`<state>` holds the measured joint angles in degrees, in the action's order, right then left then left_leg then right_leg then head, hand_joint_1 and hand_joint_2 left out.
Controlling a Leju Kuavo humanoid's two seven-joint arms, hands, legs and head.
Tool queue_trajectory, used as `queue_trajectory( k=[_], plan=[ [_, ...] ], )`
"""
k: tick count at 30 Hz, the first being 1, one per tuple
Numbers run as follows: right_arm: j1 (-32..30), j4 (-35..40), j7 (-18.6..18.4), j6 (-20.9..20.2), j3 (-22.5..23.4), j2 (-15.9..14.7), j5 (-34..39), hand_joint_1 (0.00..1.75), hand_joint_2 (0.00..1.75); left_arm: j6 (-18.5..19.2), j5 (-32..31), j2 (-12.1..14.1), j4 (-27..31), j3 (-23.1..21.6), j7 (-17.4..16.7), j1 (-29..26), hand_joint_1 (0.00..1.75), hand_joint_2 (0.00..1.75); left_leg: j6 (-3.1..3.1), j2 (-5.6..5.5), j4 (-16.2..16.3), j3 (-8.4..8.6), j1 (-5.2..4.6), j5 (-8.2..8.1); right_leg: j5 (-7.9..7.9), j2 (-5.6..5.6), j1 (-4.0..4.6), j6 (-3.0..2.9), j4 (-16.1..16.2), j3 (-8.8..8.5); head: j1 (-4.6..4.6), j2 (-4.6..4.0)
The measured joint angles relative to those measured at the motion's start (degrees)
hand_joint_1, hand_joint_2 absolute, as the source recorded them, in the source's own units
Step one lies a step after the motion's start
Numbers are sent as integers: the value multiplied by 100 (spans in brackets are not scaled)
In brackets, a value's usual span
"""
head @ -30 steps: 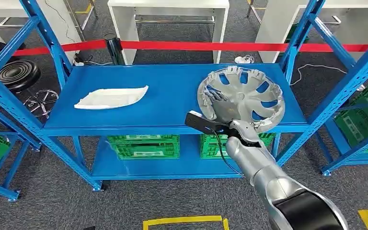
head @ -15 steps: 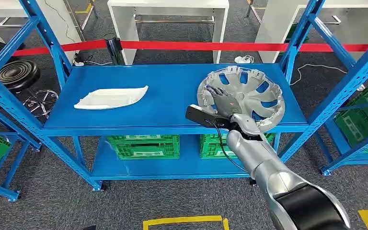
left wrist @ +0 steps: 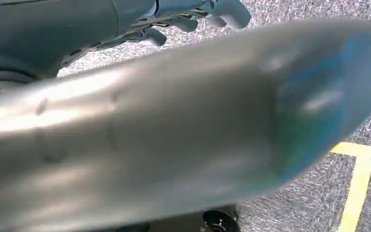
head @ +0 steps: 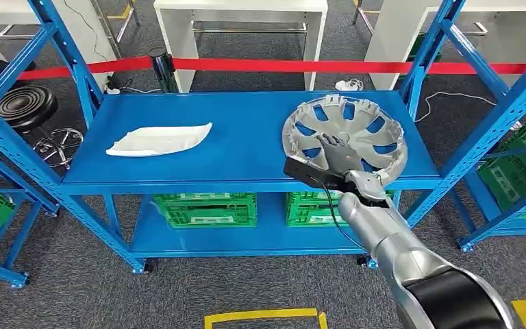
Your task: Take the parts from the cabinet and place them on the table.
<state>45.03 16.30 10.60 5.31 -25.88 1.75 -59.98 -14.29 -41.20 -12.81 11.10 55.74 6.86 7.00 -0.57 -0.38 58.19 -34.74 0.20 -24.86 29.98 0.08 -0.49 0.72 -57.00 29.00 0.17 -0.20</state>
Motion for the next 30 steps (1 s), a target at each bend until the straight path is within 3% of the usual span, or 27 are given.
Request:
queue_trajectory(
  k=[19, 20, 30],
  plan=[
    [-379, -85, -129, 2, 127, -258, -24, 0, 0, 22, 26, 20, 0, 7, 50, 44, 0, 0, -1, 2, -3, 3, 1, -1, 2, 1, 1, 0, 0, 1, 0, -2],
    [-379, -87, -107, 2, 144, -258, -22, 0, 175, 15, 26, 22, 0, 11, 50, 39, 0, 0, -1, 1, -3, 3, 1, -1, 2, 1, 1, 0, 0, 0, 0, -2],
    [-379, -87, 118, -15, 269, -251, -11, 0, 175, 9, -2, 20, 0, 35, 68, 36, 0, 0, -1, 1, -2, 3, 0, 0, 0, 1, 1, 1, 0, -5, 0, 0]
  ],
)
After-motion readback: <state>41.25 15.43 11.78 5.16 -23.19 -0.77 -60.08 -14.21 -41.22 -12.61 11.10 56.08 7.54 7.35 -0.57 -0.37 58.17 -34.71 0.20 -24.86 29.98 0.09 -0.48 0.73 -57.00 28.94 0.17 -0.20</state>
